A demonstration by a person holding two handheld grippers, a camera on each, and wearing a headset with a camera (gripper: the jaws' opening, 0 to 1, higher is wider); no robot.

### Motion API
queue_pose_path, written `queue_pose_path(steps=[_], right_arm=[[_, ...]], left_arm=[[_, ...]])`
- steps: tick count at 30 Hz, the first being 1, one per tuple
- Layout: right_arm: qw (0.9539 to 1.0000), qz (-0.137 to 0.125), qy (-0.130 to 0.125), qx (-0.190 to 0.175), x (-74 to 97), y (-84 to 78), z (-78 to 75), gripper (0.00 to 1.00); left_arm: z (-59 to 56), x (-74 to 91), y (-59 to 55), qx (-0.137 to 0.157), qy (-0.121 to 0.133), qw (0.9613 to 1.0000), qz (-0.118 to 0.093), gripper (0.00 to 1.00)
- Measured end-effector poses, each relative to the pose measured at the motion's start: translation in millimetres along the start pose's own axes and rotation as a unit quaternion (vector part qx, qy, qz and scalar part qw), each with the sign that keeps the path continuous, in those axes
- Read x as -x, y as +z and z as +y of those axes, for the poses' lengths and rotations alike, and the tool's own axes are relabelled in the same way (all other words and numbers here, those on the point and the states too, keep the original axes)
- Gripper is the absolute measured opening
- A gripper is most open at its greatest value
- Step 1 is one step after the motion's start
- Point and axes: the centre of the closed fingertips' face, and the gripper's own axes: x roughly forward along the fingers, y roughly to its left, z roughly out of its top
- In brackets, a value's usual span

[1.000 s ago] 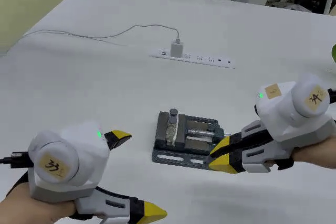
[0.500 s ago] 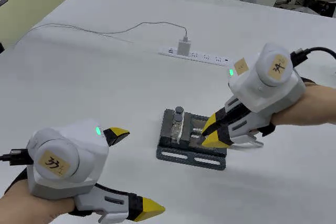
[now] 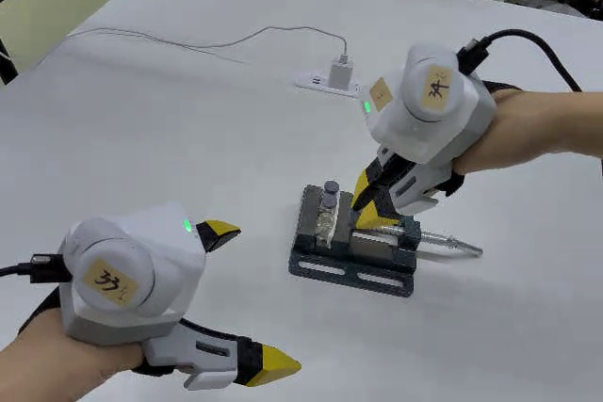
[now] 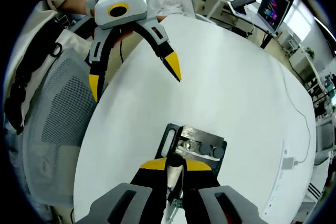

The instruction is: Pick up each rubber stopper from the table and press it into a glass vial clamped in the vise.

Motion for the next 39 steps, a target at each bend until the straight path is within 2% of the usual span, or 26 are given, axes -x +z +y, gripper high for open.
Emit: queue_pose_path(steps=[8,12,20,29,39], right_arm=[[0.9978,0.029,0.015,0.057,-6.4,2.7,-7.6,0.04],[0.9942,0.05,0.02,0.093,-12.3,0.1,-15.2,0.04],[0.9931,0.06,0.025,0.097,-21.4,7.7,-21.7,0.04],[0.9915,0.083,0.031,0.095,-28.8,6.3,-28.0,0.04],[0.9914,0.089,0.037,0.088,-30.9,5.1,-24.6,0.04]], left_arm=[[3.1,0.2,0.4,0.002,0.003,1.0,-0.001,0.89],[2.7,0.5,-0.8,0.003,0.003,1.0,0.001,0.89],[2.1,0.1,-2.4,0.007,0.004,1.0,0.001,0.88],[4.4,-0.3,-0.5,0.011,0.007,0.9999,-0.001,0.88],[5.8,-0.7,-3.5,0.017,0.007,0.9998,0.001,0.87]])
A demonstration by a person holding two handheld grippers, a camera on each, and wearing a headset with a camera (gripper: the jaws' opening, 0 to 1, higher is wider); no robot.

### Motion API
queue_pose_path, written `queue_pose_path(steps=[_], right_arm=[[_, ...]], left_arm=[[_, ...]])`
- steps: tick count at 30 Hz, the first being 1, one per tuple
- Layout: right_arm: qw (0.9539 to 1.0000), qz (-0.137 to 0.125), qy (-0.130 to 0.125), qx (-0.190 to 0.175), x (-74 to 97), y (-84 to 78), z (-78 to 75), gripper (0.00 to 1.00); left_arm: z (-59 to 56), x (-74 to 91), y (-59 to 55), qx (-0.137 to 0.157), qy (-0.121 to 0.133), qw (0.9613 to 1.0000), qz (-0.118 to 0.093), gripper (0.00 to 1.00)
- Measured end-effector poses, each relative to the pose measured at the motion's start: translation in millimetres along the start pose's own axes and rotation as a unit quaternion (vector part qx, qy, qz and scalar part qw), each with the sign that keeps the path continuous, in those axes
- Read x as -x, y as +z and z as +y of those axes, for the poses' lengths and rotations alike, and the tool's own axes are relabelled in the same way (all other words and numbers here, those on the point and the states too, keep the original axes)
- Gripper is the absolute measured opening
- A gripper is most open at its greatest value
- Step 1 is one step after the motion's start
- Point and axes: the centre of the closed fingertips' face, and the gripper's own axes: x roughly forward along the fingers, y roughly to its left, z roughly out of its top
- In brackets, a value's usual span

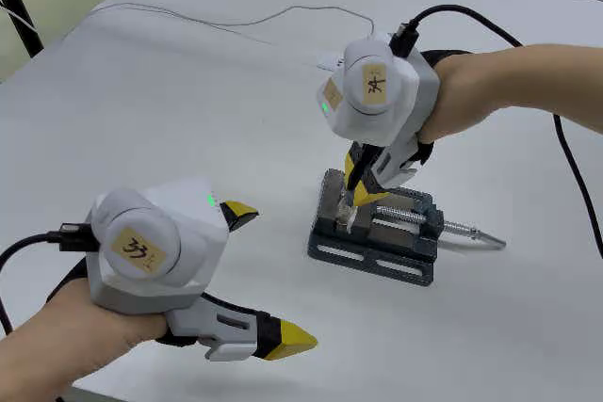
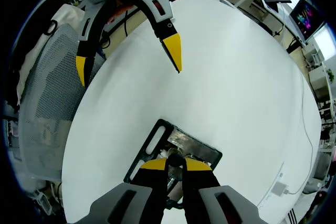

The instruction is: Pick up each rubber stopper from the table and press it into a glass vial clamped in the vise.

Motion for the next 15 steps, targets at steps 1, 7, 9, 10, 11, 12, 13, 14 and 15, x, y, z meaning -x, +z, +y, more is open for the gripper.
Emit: queue_pose_path(steps=[1,7,9,10,11,12,13,14,15], right_arm=[[1.0,0.0,0.001,-0.002,-0.3,0.1,0.7,0.04],[1.0,0.005,0.004,-0.002,-1.3,0.1,3.1,0.04],[1.0,0.007,0.006,-0.003,-1.2,0.4,3.3,0.04],[0.9999,0.008,0.006,-0.003,-1.2,0.4,3.1,0.04],[0.9999,0.009,0.007,-0.004,-1.4,0.6,3.4,0.04],[0.9999,0.01,0.007,-0.004,-1.3,0.8,3.6,0.04],[0.9999,0.012,0.008,-0.007,-1.3,0.9,3.7,0.04],[0.9998,0.013,0.008,-0.012,-2.0,0.7,2.9,0.04],[0.9998,0.014,0.009,-0.013,-2.0,0.6,3.0,0.04]], left_arm=[[-0.3,-0.1,-0.7,0.001,0.0,1.0,0.001,0.87],[-1.1,-0.2,-2.8,0.004,-0.001,1.0,0.002,0.87],[-1.5,-0.2,-3.5,0.005,-0.002,1.0,0.002,0.87],[-1.4,-0.2,-3.7,0.005,-0.001,1.0,0.003,0.87],[-1.7,-0.1,-4.1,0.006,-0.002,1.0,0.003,0.87],[-1.7,-0.1,-4.2,0.006,-0.002,1.0,0.002,0.87],[-1.6,0.0,-4.3,0.006,-0.001,1.0,0.003,0.87],[-1.7,-0.1,-4.6,0.007,-0.001,1.0,0.003,0.87],[-1.9,-0.1,-4.8,0.007,-0.002,1.0,0.002,0.87]])
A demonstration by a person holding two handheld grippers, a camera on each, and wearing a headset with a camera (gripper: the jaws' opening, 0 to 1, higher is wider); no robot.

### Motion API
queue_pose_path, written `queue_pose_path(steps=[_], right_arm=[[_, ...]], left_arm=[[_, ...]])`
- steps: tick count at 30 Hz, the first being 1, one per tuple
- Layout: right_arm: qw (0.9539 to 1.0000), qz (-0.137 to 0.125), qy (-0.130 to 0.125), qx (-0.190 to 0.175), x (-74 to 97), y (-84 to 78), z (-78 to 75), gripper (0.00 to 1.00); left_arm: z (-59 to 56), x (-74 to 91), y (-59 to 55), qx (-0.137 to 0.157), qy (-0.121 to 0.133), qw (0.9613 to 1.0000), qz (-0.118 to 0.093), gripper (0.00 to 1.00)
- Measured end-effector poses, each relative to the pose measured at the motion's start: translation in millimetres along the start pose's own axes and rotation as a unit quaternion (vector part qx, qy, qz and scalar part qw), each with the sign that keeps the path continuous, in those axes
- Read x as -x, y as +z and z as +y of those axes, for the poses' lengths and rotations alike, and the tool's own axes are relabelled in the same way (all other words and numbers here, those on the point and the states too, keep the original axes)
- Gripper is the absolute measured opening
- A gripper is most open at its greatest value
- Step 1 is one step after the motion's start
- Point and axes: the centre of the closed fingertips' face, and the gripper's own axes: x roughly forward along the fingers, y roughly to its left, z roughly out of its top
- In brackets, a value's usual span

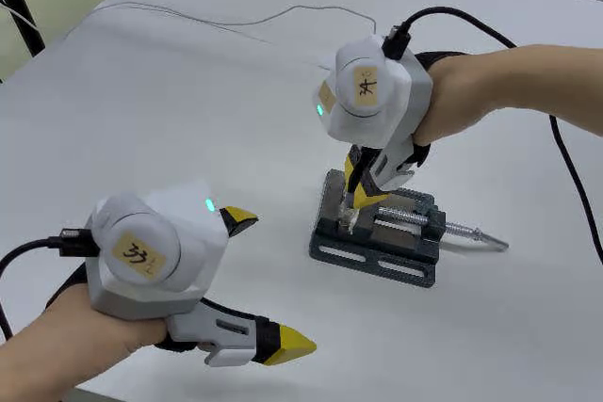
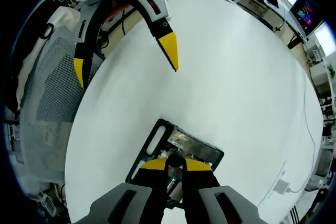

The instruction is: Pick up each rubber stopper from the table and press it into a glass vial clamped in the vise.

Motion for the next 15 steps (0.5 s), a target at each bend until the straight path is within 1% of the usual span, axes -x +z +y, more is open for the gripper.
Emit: queue_pose_path(steps=[6,8,10,11,15], right_arm=[[0.9995,-0.005,-0.001,-0.031,-0.2,0.1,1.1,0.04],[0.9982,-0.007,0.0,-0.059,-0.3,0.0,1.1,0.03],[0.9981,-0.009,0.001,-0.062,-0.2,0.2,0.9,0.03],[0.9972,-0.01,0.002,-0.074,0.0,0.4,1.1,0.03],[0.9951,-0.016,0.008,-0.098,-0.2,1.1,-2.1,0.03]], left_arm=[[-0.5,-0.4,0.5,0.001,0.0,1.0,-0.002,0.87],[-0.5,-0.7,0.2,0.0,0.0,1.0,-0.002,0.87],[-0.7,-0.9,0.3,0.0,0.0,1.0,-0.002,0.87],[-0.7,-1.0,0.3,0.001,0.0,1.0,-0.002,0.87],[-1.3,-1.5,-0.4,0.002,-0.001,1.0,-0.002,0.87]])
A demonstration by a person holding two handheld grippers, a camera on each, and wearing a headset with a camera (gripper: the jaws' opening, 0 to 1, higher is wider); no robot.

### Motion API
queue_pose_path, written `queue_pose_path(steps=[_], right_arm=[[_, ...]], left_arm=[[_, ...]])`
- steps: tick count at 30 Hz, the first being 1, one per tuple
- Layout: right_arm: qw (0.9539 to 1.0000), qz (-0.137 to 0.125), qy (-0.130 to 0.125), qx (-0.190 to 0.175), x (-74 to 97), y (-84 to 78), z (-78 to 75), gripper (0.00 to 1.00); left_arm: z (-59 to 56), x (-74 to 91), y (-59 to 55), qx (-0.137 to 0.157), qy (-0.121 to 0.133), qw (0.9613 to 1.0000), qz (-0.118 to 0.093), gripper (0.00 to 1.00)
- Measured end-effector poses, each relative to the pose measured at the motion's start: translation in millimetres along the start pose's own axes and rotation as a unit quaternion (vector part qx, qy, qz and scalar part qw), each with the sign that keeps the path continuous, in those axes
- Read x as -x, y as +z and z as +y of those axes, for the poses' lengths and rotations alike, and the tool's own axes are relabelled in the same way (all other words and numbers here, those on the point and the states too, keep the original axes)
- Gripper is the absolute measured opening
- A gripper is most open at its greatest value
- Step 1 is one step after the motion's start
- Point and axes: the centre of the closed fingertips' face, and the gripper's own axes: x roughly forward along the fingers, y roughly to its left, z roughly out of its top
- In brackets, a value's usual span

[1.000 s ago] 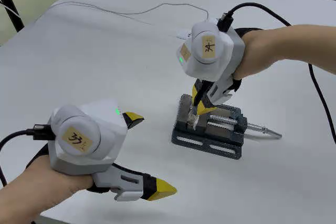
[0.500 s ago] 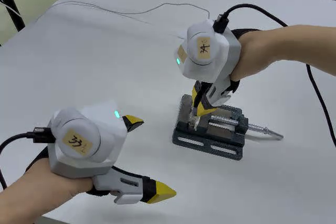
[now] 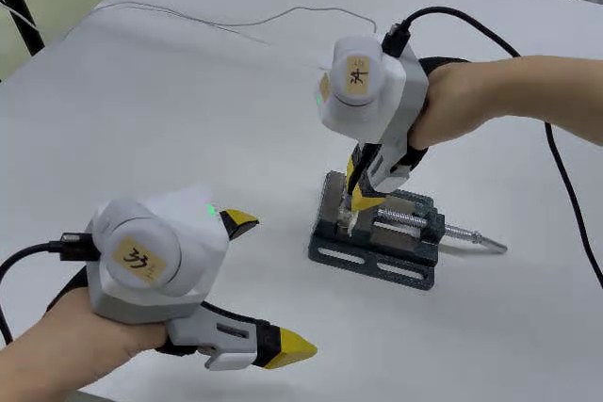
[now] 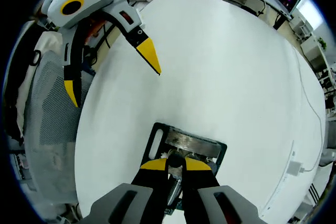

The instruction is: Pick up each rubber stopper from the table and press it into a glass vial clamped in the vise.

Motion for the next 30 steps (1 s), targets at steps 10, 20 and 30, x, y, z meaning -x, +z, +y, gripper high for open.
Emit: queue_pose_path(steps=[10,20,30], right_arm=[[0.9992,0.012,0.011,-0.035,0.3,0.4,0.1,0.03],[0.9998,0.015,0.006,-0.009,1.8,-0.6,4.2,0.05],[0.9997,0.014,-0.001,0.022,1.5,-1.7,3.5,0.06]], left_arm=[[-1.2,-1.2,0.2,0.002,-0.002,1.0,-0.001,0.87],[-2.3,-2.7,1.1,0.003,-0.004,1.0,0.0,0.86],[-1.0,-1.8,-0.2,0.005,-0.003,1.0,0.002,0.86]])
